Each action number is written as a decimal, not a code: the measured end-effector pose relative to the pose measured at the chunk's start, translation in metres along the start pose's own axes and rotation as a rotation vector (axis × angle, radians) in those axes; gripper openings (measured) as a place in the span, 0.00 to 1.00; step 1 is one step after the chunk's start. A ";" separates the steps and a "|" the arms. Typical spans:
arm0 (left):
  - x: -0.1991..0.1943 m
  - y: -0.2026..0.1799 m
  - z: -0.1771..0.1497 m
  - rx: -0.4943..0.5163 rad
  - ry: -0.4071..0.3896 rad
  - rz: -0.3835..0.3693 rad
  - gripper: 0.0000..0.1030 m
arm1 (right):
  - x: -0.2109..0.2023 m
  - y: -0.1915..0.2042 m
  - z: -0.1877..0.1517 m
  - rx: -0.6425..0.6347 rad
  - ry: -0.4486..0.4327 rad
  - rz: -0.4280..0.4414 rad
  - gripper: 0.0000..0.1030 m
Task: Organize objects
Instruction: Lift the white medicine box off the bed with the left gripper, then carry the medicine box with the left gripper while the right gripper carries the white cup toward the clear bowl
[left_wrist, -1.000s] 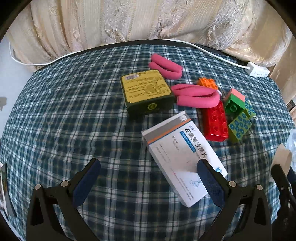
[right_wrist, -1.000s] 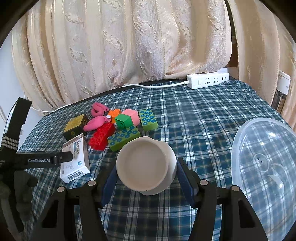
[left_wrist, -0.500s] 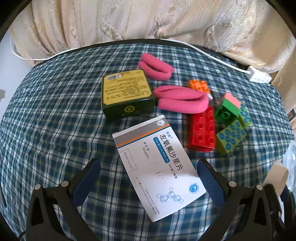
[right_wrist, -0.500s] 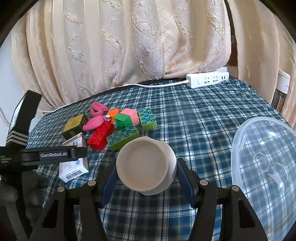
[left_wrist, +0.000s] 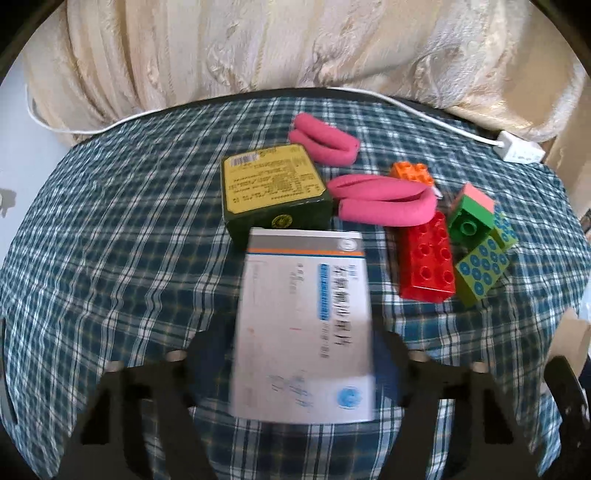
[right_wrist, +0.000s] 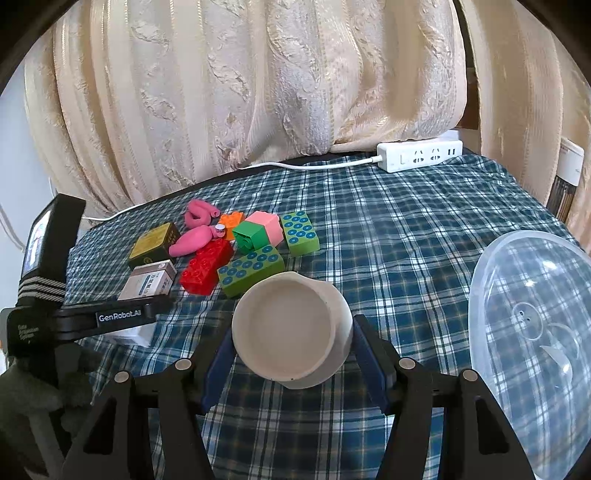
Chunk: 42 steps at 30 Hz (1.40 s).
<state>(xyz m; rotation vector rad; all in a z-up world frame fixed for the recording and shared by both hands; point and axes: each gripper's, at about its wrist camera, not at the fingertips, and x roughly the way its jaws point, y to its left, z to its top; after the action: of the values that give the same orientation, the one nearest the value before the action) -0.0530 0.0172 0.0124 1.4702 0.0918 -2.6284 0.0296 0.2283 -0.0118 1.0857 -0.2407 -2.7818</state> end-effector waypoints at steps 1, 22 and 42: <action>-0.001 0.000 -0.001 0.005 -0.003 0.005 0.63 | 0.000 0.000 0.000 0.002 0.001 0.001 0.62; -0.050 -0.017 -0.018 0.085 -0.114 -0.052 0.63 | -0.009 -0.005 0.002 0.027 -0.044 0.010 0.62; -0.086 -0.102 -0.030 0.270 -0.150 -0.185 0.63 | -0.091 -0.093 -0.006 0.209 -0.163 -0.104 0.62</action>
<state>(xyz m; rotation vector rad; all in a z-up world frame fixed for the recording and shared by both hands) 0.0025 0.1286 0.0684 1.3912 -0.1561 -2.9900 0.0924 0.3357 0.0253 0.9362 -0.5190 -2.9962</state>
